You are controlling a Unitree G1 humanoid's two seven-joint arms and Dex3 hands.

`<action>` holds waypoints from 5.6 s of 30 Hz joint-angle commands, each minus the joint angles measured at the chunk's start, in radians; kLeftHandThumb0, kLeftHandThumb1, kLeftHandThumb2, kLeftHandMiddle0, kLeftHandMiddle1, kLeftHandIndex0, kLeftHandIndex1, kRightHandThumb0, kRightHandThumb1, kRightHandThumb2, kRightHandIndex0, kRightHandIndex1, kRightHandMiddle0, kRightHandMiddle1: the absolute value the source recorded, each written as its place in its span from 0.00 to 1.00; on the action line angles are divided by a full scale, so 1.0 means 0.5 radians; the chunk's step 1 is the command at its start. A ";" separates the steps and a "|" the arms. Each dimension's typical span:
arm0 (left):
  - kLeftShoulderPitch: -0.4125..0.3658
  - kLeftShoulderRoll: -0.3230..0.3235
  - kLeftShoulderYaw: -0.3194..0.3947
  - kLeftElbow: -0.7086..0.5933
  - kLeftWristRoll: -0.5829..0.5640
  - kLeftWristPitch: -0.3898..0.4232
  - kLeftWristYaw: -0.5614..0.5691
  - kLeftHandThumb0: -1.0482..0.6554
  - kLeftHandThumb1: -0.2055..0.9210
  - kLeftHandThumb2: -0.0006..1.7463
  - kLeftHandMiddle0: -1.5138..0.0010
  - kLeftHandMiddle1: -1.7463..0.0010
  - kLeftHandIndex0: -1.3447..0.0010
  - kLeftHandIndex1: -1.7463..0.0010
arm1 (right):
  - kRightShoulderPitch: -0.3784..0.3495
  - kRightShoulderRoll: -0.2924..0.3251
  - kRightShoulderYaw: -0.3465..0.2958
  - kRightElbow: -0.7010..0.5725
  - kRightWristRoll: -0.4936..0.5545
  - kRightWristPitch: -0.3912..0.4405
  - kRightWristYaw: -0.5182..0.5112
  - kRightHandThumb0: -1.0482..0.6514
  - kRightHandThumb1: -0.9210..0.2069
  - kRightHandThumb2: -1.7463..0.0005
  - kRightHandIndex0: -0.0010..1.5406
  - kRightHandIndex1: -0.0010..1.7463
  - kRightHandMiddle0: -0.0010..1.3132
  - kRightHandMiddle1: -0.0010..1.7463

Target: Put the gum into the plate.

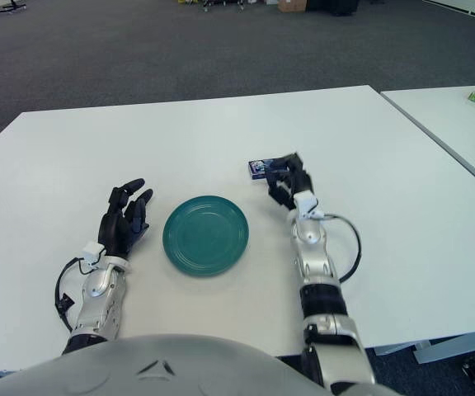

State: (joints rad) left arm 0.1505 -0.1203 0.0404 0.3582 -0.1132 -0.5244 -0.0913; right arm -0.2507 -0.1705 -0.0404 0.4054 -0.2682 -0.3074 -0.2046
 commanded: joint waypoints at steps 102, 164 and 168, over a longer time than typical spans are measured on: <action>0.134 -0.199 -0.024 0.268 -0.210 0.015 -0.098 0.19 1.00 0.33 0.78 0.68 0.93 0.44 | -0.862 -0.269 1.524 1.938 -1.287 0.140 -0.160 0.11 0.00 0.55 0.21 0.03 0.00 0.34; 0.146 -0.173 0.108 0.365 -0.327 -0.009 -0.141 0.21 1.00 0.35 0.79 0.60 0.94 0.42 | -0.746 -0.426 1.531 1.913 -1.158 -0.003 0.106 0.18 0.00 0.54 0.34 0.38 0.00 0.65; 0.140 -0.173 0.112 0.375 -0.325 -0.010 -0.135 0.21 1.00 0.35 0.79 0.60 0.94 0.42 | -0.741 -0.418 1.511 1.909 -1.139 -0.013 0.077 0.22 0.00 0.58 0.37 0.68 0.11 0.87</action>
State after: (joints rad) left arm 0.1088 -0.1225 0.0860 0.4003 -0.2584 -0.5187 -0.1661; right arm -0.7467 -0.4057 0.6906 1.3006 -0.8282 -0.3194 -0.2655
